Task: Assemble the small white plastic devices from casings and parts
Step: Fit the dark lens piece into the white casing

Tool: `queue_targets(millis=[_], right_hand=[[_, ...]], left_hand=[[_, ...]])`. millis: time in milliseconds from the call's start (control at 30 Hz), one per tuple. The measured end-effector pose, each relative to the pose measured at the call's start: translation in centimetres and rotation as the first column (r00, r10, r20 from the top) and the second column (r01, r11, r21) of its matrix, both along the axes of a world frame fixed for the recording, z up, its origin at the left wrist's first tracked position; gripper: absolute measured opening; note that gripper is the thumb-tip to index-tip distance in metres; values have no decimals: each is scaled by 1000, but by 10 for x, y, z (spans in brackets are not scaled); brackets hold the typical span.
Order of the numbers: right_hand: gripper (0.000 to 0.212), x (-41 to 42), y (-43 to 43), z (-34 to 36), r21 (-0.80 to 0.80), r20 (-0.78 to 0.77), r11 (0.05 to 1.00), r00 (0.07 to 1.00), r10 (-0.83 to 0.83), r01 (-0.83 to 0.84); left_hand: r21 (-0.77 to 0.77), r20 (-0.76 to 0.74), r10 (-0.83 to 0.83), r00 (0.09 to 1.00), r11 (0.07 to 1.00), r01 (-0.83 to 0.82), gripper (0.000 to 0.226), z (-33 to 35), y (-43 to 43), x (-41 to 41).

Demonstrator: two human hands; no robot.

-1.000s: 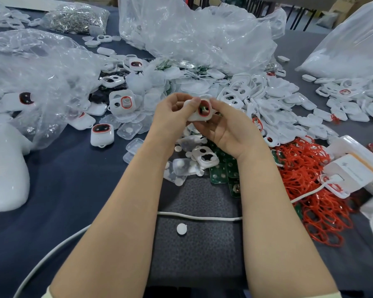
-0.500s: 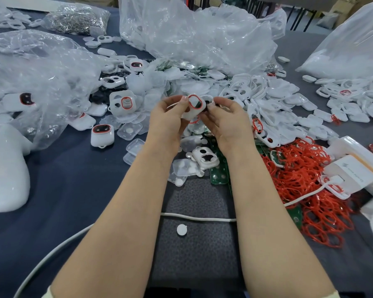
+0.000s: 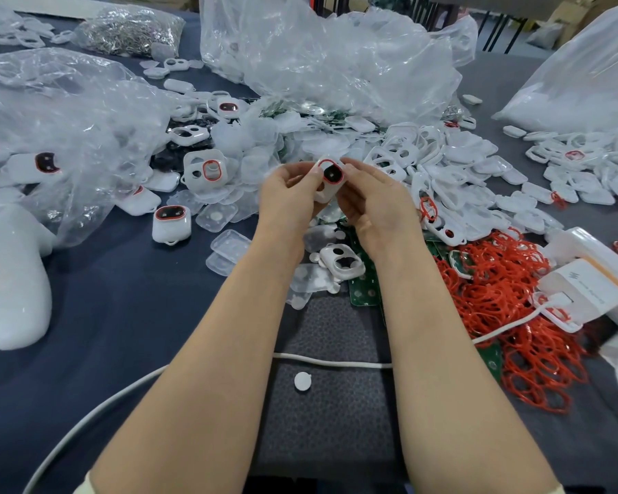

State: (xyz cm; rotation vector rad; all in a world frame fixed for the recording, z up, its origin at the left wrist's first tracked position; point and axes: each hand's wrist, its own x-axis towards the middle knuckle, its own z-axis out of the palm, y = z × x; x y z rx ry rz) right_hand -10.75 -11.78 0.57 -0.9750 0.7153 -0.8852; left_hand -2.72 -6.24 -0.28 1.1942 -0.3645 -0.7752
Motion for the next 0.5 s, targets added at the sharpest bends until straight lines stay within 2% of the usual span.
queue_targets(millis=[233,367,500], right_hand=[[13,-8,-5,0,87,63,992,995,83,-88],[6,-9,-7,0,107,70,985,990,125,-132],[5,-7,-6,0,75,84,985,985,149,-156]], left_hand=[[-2,-101,-61,993,998,61,7,3,1,3],[-35,-187,-47,981,999,41,10,4,1,3],[-21,-153,-19,988,1000,16,8,2,1,5]])
